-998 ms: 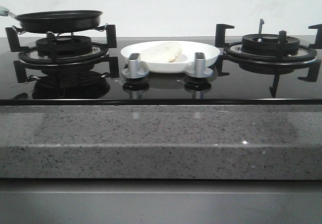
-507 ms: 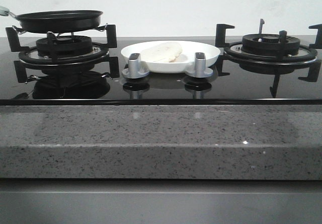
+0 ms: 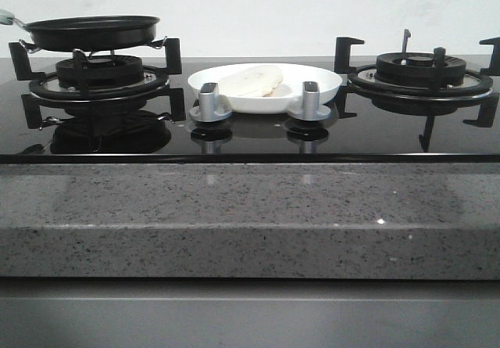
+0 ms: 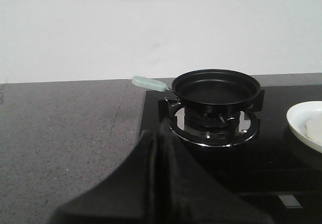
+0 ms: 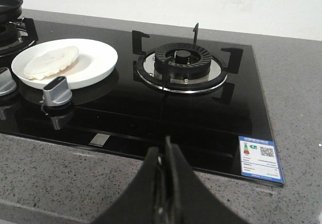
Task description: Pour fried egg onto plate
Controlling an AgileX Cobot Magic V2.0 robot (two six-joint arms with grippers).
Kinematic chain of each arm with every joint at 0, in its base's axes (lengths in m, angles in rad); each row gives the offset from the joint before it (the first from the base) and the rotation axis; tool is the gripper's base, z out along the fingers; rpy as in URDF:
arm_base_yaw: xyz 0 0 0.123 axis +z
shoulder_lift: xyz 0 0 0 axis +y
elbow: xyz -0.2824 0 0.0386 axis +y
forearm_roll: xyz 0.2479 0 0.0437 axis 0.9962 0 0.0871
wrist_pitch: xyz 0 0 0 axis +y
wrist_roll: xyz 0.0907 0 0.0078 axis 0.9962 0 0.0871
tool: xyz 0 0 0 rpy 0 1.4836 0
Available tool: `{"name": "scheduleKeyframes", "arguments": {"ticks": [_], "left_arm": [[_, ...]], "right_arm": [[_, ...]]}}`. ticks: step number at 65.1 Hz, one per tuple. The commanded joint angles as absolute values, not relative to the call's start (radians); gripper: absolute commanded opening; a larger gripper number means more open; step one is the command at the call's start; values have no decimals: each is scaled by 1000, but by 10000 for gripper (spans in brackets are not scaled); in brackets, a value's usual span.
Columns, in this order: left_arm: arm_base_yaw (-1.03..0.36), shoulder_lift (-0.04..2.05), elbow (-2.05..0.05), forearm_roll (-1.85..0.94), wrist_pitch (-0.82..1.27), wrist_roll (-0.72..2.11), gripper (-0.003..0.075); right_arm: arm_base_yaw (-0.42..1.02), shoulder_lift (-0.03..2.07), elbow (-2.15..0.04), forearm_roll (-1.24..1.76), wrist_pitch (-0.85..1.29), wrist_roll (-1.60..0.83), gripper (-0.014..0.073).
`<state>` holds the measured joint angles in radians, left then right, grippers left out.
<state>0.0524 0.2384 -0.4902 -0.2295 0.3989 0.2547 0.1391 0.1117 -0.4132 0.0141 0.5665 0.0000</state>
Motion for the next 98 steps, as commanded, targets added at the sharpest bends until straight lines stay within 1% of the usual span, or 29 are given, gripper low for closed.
{"name": "scheduleKeyframes", "arguments": {"ticks": [1,9,17,21,33,44,52,62,72,98], "left_arm": [[45,248,-515,-243,315,246,-19],[45,248,-493,-209,289,232,-19],[45,236,-454,-76,275,84,-19],[41,221,-430,-50,256,60,-19],[-14,109,-326,-50,243,60,-19],[-87,-29,-161,-28,243,60,-19],[-95,-25,-72,-67,232,60,-19],[-65,-25,10,-112,143,60,-19],[-13,-25,12,-115,131,60,-19],[-10,-25,12,-115,133,60,-19]], "right_arm": [[139,122,-435,6,481,0,-57],[139,122,-435,6,481,0,-57],[139,122,-435,6,481,0,-57],[139,122,-435,6,481,0,-57],[139,122,-435,6,481,0,-57],[139,122,-435,6,481,0,-57],[139,122,-435,6,481,0,-57],[139,122,-435,6,481,0,-57],[139,122,-435,6,481,0,-57],[139,122,-435,6,481,0,-57]]}}
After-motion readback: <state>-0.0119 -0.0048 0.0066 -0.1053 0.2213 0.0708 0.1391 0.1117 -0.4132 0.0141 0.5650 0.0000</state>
